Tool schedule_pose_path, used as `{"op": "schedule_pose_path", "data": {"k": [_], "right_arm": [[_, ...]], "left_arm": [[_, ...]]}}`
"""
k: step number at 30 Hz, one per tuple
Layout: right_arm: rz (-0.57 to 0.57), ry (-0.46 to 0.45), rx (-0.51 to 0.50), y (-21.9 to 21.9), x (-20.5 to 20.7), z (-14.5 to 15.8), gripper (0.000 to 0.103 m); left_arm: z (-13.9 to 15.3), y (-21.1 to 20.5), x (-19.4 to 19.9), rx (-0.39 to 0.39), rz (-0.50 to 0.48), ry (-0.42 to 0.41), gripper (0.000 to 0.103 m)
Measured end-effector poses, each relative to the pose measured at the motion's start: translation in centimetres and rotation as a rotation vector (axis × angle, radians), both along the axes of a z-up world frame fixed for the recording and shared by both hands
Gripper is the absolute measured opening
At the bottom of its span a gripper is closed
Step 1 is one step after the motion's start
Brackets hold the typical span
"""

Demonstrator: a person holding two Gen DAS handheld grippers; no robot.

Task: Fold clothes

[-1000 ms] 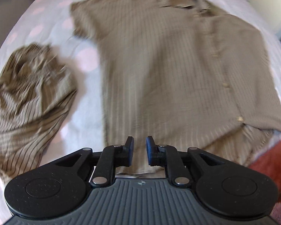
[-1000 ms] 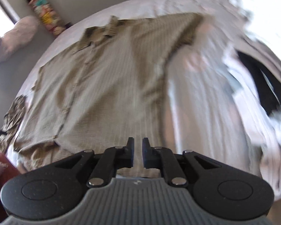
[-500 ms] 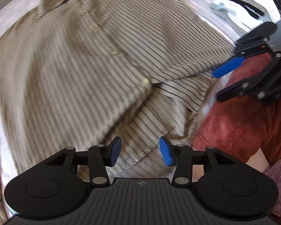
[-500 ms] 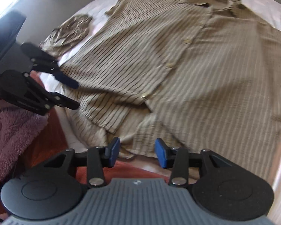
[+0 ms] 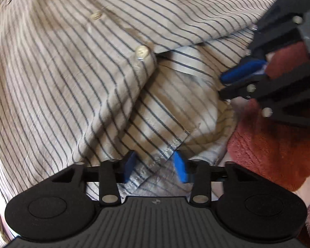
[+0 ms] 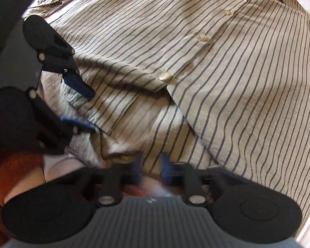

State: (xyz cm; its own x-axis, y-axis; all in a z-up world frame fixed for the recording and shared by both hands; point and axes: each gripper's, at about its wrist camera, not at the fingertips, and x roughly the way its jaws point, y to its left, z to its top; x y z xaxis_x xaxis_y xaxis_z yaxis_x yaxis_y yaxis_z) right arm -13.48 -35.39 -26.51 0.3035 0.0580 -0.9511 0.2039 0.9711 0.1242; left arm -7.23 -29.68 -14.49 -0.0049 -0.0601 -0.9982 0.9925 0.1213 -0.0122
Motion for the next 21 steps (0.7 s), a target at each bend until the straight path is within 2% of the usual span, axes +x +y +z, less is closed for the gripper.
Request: {"op": "schedule_pose_path", "data": {"k": [2, 3, 6, 9, 12, 14, 18, 21], "right_arm": [[-0.016, -0.032, 0.035, -0.5, -0.5, 0.5, 0.003], [-0.024, -0.049, 0.053, -0.7, -0.8, 0.7, 0.003], [-0.051, -0.114, 0.134, -1.3, -1.5, 1.7, 0.002], [-0.079, -0.136, 0.155, -1.5, -2.0, 2.1, 0.002], [-0.029, -0.121, 0.162, -0.5, -1.3, 1.9, 0.016], [0.007, -0.099, 0.153, 0.3, -0.5, 1.6, 0.047], [0.07, -0.044, 0.156, 2.1, 1.2, 0.2, 0.049], [0.112, 0.025, 0.089, 3.7, 2.4, -1.3, 0.049]], "left_arm": [[0.2, 0.5, 0.7, -0.02, 0.041, 0.028, 0.004], [0.4, 0.8, 1.0, -0.038, 0.059, 0.05, 0.001], [1.6, 1.9, 1.9, -0.115, 0.111, 0.133, 0.0], [3.2, 3.2, 2.8, -0.208, 0.16, 0.257, 0.0], [3.9, 4.1, 3.0, -0.248, 0.168, 0.326, 0.0], [4.0, 4.1, 3.0, -0.247, 0.182, 0.313, 0.0], [3.8, 3.5, 3.1, -0.248, 0.25, 0.276, 0.001], [3.8, 4.0, 3.9, -0.27, 0.277, 0.278, 0.012]]}}
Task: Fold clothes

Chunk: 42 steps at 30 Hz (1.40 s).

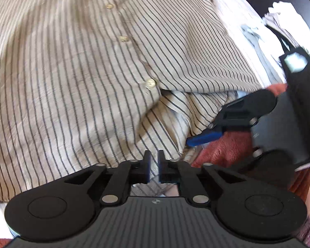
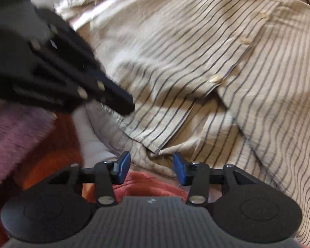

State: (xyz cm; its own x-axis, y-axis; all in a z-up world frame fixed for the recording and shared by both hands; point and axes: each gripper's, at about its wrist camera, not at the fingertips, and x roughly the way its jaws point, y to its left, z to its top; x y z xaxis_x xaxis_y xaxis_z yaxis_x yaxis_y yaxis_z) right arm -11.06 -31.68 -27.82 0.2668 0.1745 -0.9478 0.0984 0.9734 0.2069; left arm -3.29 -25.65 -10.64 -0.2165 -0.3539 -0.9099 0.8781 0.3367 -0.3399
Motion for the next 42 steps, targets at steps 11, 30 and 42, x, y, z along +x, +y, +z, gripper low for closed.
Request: {"op": "schedule_pose_path", "data": {"k": [11, 30, 42], "right_arm": [[-0.004, 0.048, 0.26, -0.7, 0.7, 0.1, 0.0], [-0.032, -0.032, -0.055, 0.0, -0.8, 5.2, 0.044], [0.006, 0.071, -0.202, -0.8, -0.2, 0.3, 0.038]], "left_arm": [[-0.3, 0.0, 1.0, -0.013, 0.017, 0.006, 0.014], [-0.7, -1.5, -0.7, -0.032, -0.127, 0.001, 0.049], [-4.3, -3.6, -1.4, 0.153, -0.169, 0.007, 0.049]]}}
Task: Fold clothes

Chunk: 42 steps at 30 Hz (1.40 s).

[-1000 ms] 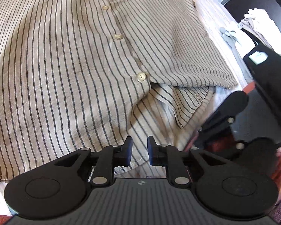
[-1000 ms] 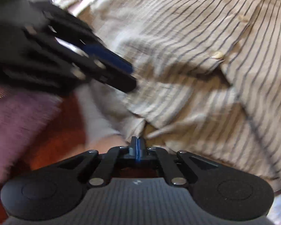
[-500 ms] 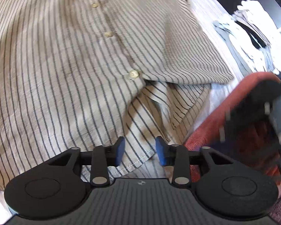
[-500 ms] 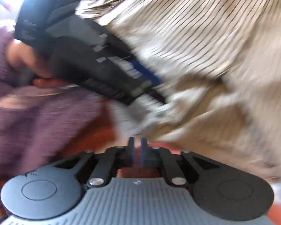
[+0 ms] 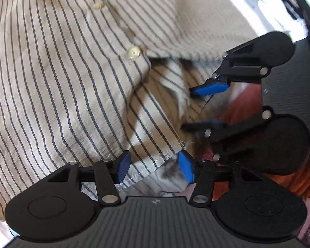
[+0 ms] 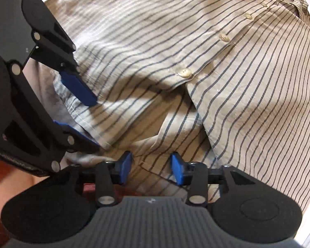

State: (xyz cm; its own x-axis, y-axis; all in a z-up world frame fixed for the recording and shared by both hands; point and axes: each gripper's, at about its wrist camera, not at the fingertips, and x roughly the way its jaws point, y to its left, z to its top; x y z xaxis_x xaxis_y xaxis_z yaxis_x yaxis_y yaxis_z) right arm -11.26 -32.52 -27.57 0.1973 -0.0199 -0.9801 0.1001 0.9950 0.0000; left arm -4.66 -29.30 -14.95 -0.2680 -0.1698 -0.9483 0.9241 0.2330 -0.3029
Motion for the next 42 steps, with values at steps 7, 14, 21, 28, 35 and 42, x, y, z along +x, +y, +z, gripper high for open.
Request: {"op": "schedule_pose_path", "data": {"k": [7, 14, 21, 28, 35, 42], "right_arm": [[-0.146, -0.105, 0.171, -3.4, -2.8, 2.2, 0.007], [-0.115, -0.163, 0.242, -3.2, -4.6, 5.3, 0.006], [-0.057, -0.162, 0.267, -1.4, -3.3, 4.8, 0.006], [-0.05, -0.11, 0.258, 0.1, -2.3, 2.2, 0.011], [-0.088, -0.192, 0.32, -0.1, -3.9, 3.0, 0.023], [-0.19, -0.403, 0.334, -1.2, -7.2, 5.3, 0.048]], "left_arm": [[0.6, 1.4, 1.1, -0.027, 0.086, 0.043, 0.011], [3.8, 3.4, 0.4, -0.096, 0.037, 0.037, 0.008], [4.4, 3.5, -0.9, -0.091, -0.02, 0.038, 0.008], [2.9, 2.8, -1.9, -0.031, -0.029, 0.058, 0.013], [3.9, 4.2, -1.6, -0.065, -0.02, 0.093, 0.031], [6.9, 5.3, 0.2, -0.186, 0.062, 0.076, 0.04]]}}
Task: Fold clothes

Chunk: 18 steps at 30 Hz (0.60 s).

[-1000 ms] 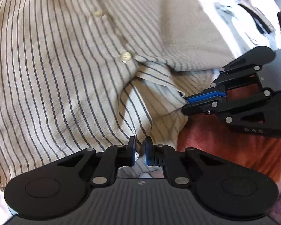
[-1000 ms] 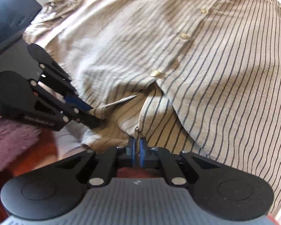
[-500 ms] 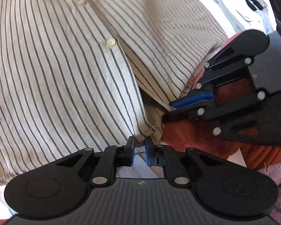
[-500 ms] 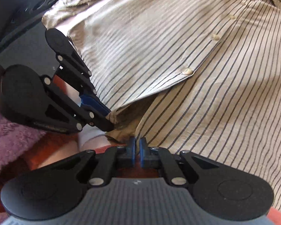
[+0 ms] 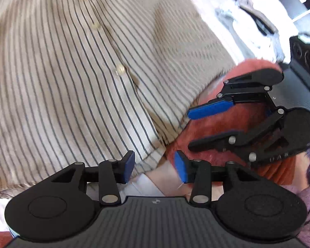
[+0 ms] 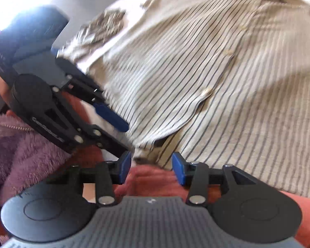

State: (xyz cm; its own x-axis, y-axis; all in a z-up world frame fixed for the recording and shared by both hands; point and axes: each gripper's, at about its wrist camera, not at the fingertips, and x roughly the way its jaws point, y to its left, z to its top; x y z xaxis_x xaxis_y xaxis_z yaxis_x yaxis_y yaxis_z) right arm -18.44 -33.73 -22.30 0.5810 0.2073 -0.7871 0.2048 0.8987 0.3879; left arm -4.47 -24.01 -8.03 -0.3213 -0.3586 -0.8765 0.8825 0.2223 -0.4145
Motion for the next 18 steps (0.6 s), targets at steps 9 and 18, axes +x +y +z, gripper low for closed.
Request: {"op": "schedule_pose_path", "data": {"k": [9, 18], "right_arm": [[-0.221, -0.118, -0.201, -3.3, 0.3, 3.0, 0.049], [-0.417, -0.09, -0.389, -10.8, 4.1, 2.4, 0.057]], "left_arm": [[5.2, 1.7, 9.0, -0.101, 0.27, -0.098, 0.042], [7.1, 3.3, 20.2, -0.047, 0.527, -0.274, 0.042]]}}
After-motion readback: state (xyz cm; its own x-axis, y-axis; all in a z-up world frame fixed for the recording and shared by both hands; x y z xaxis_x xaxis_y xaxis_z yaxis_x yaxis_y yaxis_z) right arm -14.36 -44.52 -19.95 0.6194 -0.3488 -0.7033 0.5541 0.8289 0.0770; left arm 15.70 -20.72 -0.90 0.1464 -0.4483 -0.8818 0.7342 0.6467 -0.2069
